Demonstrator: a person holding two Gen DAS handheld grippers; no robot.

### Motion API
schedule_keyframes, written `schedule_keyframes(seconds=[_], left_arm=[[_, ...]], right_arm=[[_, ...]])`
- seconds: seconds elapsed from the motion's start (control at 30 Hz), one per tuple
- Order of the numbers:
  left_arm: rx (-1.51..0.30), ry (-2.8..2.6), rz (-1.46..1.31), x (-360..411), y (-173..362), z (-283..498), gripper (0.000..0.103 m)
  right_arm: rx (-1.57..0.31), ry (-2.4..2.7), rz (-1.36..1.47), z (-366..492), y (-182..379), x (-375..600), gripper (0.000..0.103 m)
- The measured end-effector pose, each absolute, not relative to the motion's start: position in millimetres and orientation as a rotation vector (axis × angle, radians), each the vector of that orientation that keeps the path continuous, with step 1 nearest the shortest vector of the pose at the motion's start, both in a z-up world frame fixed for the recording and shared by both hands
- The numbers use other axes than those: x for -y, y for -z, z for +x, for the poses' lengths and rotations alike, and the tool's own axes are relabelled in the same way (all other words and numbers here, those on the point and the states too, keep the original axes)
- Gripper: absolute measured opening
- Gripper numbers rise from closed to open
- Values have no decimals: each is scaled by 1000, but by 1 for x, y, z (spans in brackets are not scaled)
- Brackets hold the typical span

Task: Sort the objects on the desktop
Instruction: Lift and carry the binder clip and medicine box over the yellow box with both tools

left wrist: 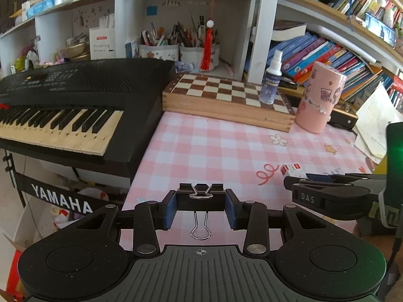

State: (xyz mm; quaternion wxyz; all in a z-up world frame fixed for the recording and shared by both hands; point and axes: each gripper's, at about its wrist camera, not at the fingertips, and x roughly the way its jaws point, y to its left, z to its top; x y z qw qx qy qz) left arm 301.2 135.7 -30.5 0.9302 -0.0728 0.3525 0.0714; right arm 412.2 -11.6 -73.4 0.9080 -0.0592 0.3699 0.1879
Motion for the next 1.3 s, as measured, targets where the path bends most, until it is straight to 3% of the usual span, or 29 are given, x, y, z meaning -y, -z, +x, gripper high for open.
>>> schedule_keyframes(seconds=[0.63,1.3], left_arm=[[-610,-47,-186,-130,-13,217,38],[-647,16,-160,-133,-9,101,38]], right_arm=[[-643,-451,-32,300,-1,52,28],[-685,-428,-4,153,5,55,28]])
